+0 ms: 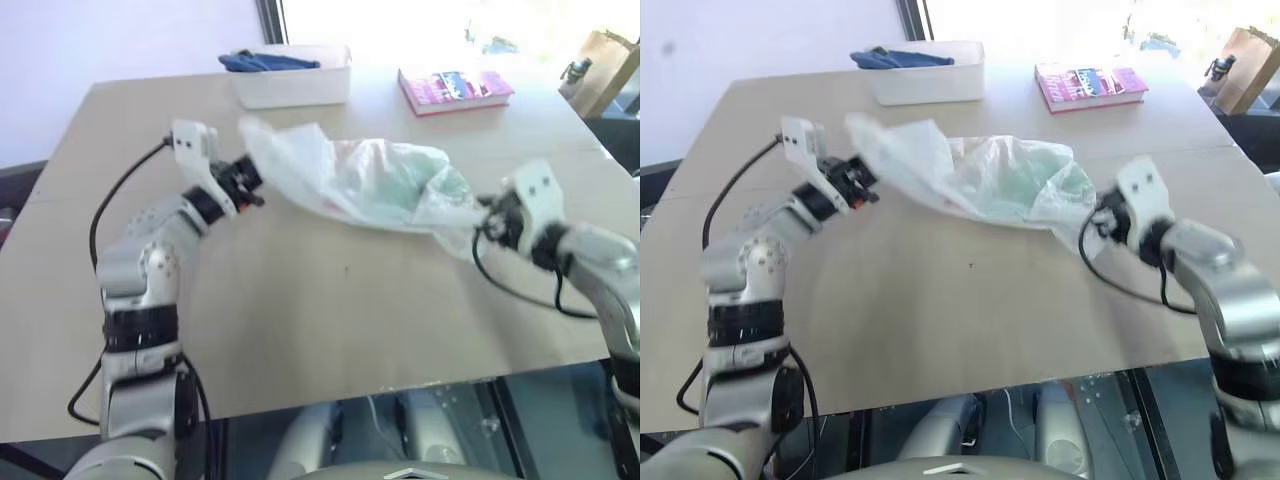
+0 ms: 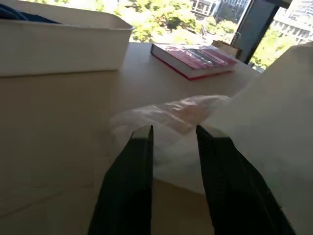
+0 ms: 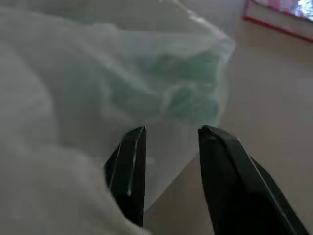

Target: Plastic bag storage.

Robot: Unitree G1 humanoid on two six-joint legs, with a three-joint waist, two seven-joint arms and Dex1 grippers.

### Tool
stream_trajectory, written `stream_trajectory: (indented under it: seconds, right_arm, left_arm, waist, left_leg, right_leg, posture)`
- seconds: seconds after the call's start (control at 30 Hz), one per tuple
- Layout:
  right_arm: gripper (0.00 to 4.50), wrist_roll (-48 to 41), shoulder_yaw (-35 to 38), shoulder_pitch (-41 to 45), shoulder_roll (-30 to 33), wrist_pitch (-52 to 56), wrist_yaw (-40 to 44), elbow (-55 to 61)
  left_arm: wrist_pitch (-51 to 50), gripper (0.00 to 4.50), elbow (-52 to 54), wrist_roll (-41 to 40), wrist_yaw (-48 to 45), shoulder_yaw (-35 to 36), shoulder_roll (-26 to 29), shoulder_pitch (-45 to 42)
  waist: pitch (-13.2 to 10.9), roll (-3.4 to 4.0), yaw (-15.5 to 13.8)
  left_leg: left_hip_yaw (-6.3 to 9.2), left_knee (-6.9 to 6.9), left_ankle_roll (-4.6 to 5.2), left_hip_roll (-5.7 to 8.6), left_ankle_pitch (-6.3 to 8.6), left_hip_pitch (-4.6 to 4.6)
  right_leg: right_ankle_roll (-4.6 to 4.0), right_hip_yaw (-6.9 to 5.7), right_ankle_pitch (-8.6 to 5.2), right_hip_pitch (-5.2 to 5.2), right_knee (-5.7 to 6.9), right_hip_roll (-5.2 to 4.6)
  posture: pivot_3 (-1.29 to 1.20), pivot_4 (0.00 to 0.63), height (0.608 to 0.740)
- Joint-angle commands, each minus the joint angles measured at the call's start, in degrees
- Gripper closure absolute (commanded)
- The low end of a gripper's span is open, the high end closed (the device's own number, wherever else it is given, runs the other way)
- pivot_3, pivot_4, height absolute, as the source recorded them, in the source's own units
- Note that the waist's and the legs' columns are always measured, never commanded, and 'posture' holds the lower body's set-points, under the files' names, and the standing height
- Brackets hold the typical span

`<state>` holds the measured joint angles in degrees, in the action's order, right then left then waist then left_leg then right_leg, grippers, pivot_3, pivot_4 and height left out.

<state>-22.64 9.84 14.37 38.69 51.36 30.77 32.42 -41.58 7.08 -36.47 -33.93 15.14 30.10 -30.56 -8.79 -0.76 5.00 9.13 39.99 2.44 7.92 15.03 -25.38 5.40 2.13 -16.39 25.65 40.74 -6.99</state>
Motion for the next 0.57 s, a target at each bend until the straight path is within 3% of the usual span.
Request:
stream_trajectory:
  seconds: [0.03,0.1,0.2,0.37,0.57]
  right_arm:
    - [1.07,-9.4,16.7,-10.8,2.1,2.8,5.6,14.1]
    - [0.13,-13.8,24.8,-19.6,3.3,4.5,9.9,18.3]
    - [0.02,-16.9,34.6,-30.1,3.7,3.2,14.0,21.0]
    - [0.02,-16.8,42.1,-39.0,2.8,-1.5,16.7,18.5]
    - [0.02,-14.9,41.2,-42.1,4.2,-6.4,18.3,14.3]
  left_arm:
    - [-4.4,1.19,7.6,-5.6,-4.5,4.7,6.0,6.8]
    - [-4.0,0.29,9.1,-6.1,-7.7,6.3,9.9,11.1]
    - [-3.6,0.11,10.4,-6.2,-10.8,8.7,14.2,17.9]
    - [-1.1,0.11,12.2,-5.6,-14.0,11.7,16.4,27.3]
    - [-1.3,0.11,13.8,-6.4,-13.2,13.8,16.6,29.5]
  waist:
    - [0.0,0.05,-0.9]
    - [0.0,0.09,-2.0]
    - [0.0,0.09,-3.5]
    - [0.1,0.14,-4.9]
    - [0.1,0.09,-5.9]
  left_leg:
    - [-0.10,-0.07,0.00,-0.01,0.00,0.37]
    - [-0.29,-0.85,0.13,-0.09,0.09,1.98]
    - [-0.33,-1.69,0.31,-0.36,0.22,3.63]
    - [-0.41,-1.72,0.34,-0.43,0.25,3.60]
    - [-0.41,-1.77,0.39,-0.50,0.30,3.53]
  right_leg:
    - [0.00,0.10,0.00,-0.33,-0.02,0.03]
    - [0.02,0.25,-0.01,-1.70,-0.48,0.20]
    - [0.11,0.24,0.02,-3.19,-1.20,0.51]
    - [0.17,0.29,0.09,-3.28,-1.62,0.54]
    - [0.16,0.27,0.29,-3.34,-1.98,0.37]
  posture:
    - [0.00,0.150,0.740]
    - [0.00,0.150,0.740]
    - [0.00,0.150,0.740]
    - [0.00,0.150,0.740]
    - [0.00,0.150,0.740]
